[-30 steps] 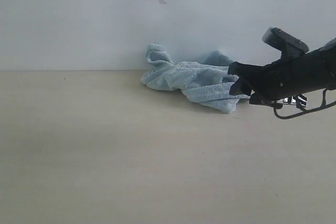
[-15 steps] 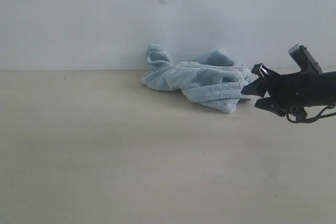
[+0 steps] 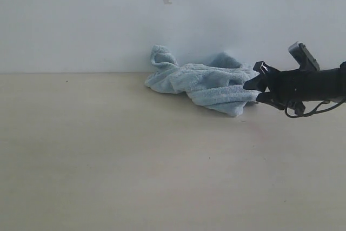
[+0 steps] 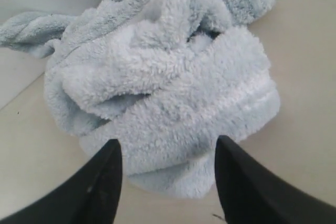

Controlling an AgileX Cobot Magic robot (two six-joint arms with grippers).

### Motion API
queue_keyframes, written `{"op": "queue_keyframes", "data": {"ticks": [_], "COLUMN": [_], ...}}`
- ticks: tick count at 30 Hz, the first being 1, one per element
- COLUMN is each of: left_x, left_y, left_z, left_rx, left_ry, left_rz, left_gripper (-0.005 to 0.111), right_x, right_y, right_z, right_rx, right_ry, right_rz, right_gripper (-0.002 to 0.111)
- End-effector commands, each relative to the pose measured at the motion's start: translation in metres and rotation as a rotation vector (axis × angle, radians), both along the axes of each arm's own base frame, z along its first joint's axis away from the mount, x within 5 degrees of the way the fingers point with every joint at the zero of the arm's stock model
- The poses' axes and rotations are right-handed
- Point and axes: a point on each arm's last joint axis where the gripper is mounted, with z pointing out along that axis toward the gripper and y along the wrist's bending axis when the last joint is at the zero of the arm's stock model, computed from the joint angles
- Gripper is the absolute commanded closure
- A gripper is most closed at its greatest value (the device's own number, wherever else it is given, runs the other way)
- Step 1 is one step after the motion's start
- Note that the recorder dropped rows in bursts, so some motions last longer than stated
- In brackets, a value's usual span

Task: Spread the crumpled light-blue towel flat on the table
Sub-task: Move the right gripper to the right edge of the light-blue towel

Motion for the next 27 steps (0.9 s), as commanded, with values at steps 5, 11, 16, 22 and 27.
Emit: {"op": "queue_keyframes", "data": {"ticks": [5, 11, 16, 22, 27], "left_x": [0.0, 0.0, 0.0, 0.0, 0.0], "left_y": [0.0, 0.0, 0.0, 0.0, 0.0], "left_z": [-0.001, -0.001, -0.001, -0.001, -0.001], "left_rx": [0.008, 0.008, 0.008, 0.008, 0.008], "left_ry": [-0.003, -0.003, -0.003, -0.003, -0.003], "left_rz": [-0.007, -0.007, -0.007, -0.007, -0.007], "left_gripper": [0.103, 0.103, 0.103, 0.103, 0.103], "right_x": [0.007, 0.022, 0.024, 0.024, 0.024], "right_y": [-0.005, 0.0, 0.016, 0.019, 0.019], "right_z": [-0.015, -0.001, -0.006, -0.009, -0.009], "right_rx": [-0.014, -0.028, -0.074, -0.158, -0.211], "right_ry": [0.043, -0.036, -0.015, -0.016, -0.047], "right_rz": [-0.059, -0.029, -0.045, -0.067, -0.032], "right_gripper": [0.057, 0.057, 0.057, 0.062, 0.103]}}
